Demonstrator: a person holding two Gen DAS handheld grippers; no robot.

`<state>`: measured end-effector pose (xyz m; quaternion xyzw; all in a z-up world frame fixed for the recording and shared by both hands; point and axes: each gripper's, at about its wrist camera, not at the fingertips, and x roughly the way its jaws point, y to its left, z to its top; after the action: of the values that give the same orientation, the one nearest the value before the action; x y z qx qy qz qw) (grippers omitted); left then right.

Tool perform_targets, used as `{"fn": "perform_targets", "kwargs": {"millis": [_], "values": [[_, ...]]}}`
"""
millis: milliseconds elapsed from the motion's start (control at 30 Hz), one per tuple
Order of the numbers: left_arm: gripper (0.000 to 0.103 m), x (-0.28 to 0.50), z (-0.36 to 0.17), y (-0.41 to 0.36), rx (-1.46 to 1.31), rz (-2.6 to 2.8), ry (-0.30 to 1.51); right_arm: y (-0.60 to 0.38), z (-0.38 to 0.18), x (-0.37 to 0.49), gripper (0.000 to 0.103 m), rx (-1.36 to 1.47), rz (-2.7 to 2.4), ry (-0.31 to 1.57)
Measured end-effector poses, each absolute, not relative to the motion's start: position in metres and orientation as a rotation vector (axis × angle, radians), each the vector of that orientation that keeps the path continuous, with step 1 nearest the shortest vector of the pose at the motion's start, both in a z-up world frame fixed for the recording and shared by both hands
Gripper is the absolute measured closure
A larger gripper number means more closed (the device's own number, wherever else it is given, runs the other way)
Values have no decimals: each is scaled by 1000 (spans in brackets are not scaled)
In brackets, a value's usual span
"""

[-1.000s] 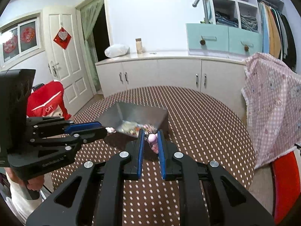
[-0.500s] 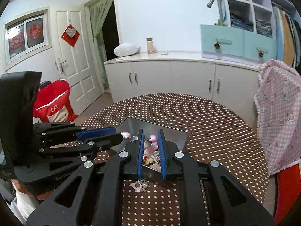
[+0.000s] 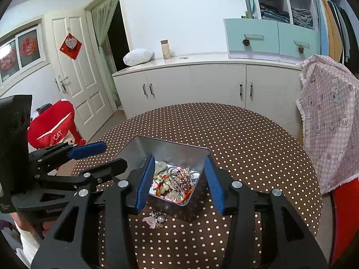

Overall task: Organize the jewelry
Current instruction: 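Carry both pink charms into the box and open both tools, then close both tools on the white bear keychain beside the box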

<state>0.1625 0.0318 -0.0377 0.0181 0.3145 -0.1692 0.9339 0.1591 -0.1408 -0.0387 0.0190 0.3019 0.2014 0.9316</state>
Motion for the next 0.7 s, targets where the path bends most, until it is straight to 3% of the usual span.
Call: {"fn": "perform_targets", "kwargs": {"millis": [700], "values": [[34, 129, -87, 58, -21, -295, 763, -132, -89, 132, 55, 9, 391, 722]]}}
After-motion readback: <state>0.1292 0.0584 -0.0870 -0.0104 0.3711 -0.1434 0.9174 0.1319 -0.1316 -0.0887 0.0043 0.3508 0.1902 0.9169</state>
